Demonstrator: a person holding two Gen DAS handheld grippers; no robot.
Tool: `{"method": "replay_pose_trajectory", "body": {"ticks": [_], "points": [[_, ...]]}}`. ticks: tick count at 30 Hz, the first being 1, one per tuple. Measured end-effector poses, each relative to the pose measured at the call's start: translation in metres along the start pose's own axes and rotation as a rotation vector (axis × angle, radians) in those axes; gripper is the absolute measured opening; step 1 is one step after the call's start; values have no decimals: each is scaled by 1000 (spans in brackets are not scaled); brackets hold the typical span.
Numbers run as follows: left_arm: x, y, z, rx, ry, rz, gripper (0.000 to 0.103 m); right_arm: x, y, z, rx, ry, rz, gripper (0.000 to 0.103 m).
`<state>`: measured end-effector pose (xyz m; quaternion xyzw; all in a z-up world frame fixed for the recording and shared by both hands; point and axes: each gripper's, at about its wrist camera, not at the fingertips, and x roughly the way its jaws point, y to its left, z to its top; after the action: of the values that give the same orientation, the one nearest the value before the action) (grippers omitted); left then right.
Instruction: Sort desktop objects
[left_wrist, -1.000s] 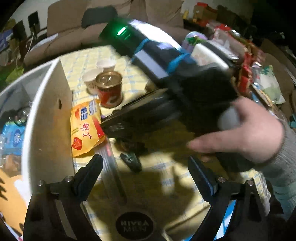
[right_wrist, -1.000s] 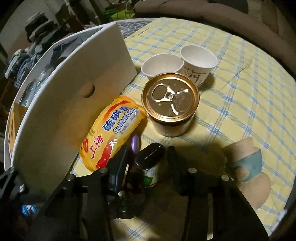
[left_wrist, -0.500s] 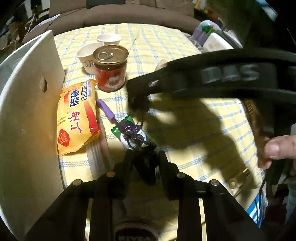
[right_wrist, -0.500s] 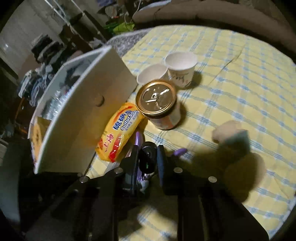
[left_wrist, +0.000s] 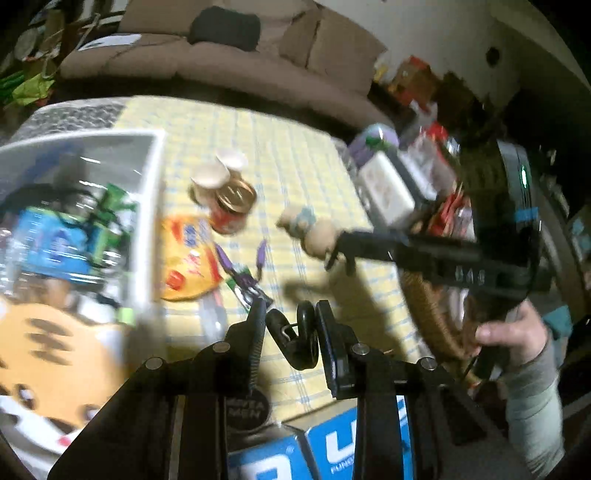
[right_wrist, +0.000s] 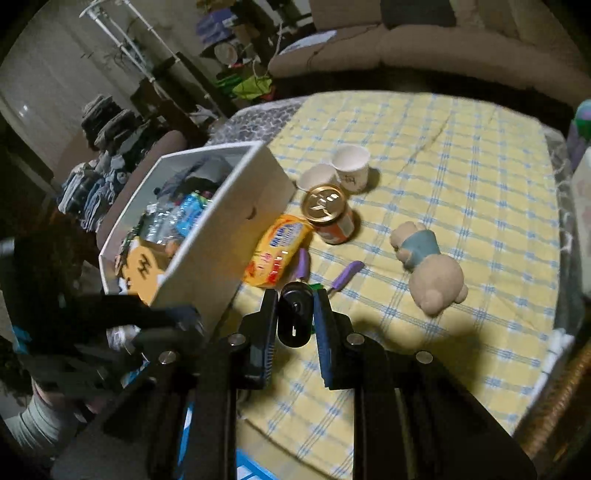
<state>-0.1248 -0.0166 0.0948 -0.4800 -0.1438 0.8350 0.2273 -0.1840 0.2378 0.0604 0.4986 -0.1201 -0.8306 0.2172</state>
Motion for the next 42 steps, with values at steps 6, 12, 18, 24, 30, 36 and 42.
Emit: {"method": "replay_pose_trajectory", "body": {"ticks": [6, 12, 18, 24, 30, 36, 42], "points": [[-51, 62, 42, -85, -63, 56, 28, -7, 62, 33, -46, -36, 37, 18], [-31, 138, 58, -182, -53, 149, 28, 60, 110, 77, -47, -1, 63, 18], [-9, 167, 56, -197, -30, 167, 28, 134, 124, 91, -43, 64, 53, 18], [-16, 174, 52, -169, -53, 232, 43, 163, 136, 95, -54, 82, 40, 23], [-54, 169, 48, -151, -129, 267, 51, 133, 133, 94, -31, 26, 28, 31], [-87, 149, 32, -119, -175, 244, 62, 67, 120, 78, -53, -44, -39, 41], [-104, 111, 0, -69, -203, 176, 91, 10, 93, 31, -67, -80, -118, 58]]}}
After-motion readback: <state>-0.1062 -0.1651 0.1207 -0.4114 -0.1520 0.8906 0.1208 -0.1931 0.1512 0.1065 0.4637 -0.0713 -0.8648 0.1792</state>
